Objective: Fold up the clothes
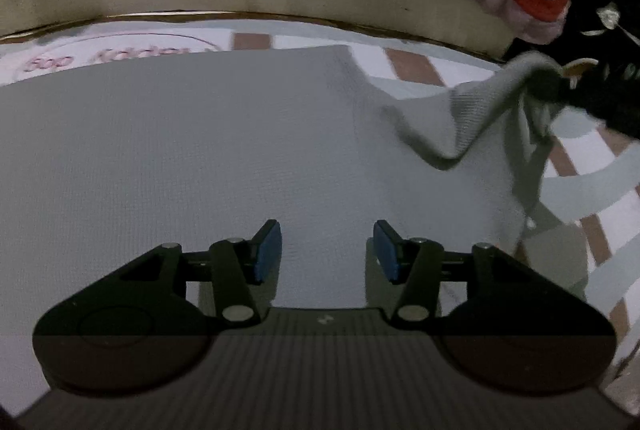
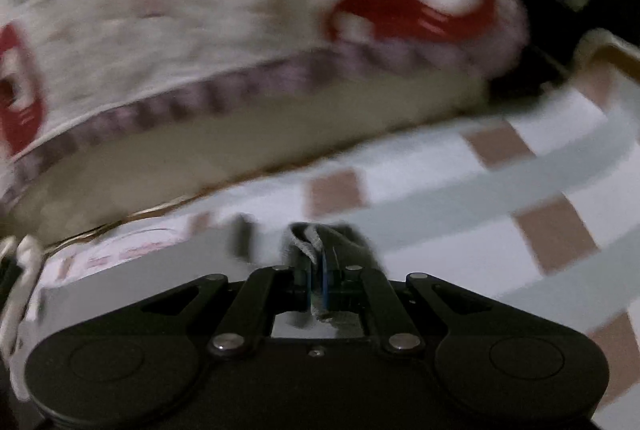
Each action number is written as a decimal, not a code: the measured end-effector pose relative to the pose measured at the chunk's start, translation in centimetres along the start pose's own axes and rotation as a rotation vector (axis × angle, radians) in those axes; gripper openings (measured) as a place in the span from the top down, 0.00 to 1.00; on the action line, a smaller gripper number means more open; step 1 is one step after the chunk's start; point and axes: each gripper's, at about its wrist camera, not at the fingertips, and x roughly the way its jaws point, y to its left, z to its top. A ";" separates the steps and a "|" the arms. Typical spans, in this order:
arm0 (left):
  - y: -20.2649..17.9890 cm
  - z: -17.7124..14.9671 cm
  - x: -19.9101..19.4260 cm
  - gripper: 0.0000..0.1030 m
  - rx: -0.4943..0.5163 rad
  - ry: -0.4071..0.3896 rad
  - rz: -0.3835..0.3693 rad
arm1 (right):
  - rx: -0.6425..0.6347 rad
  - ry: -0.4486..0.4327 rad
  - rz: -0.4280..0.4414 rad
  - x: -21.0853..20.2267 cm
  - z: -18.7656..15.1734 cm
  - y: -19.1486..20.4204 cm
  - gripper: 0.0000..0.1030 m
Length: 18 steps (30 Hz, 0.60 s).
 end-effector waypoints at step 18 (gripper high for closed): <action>11.2 -1.2 -5.3 0.48 -0.135 -0.088 0.041 | -0.104 0.290 0.337 0.7 -2.6 3.8 0.57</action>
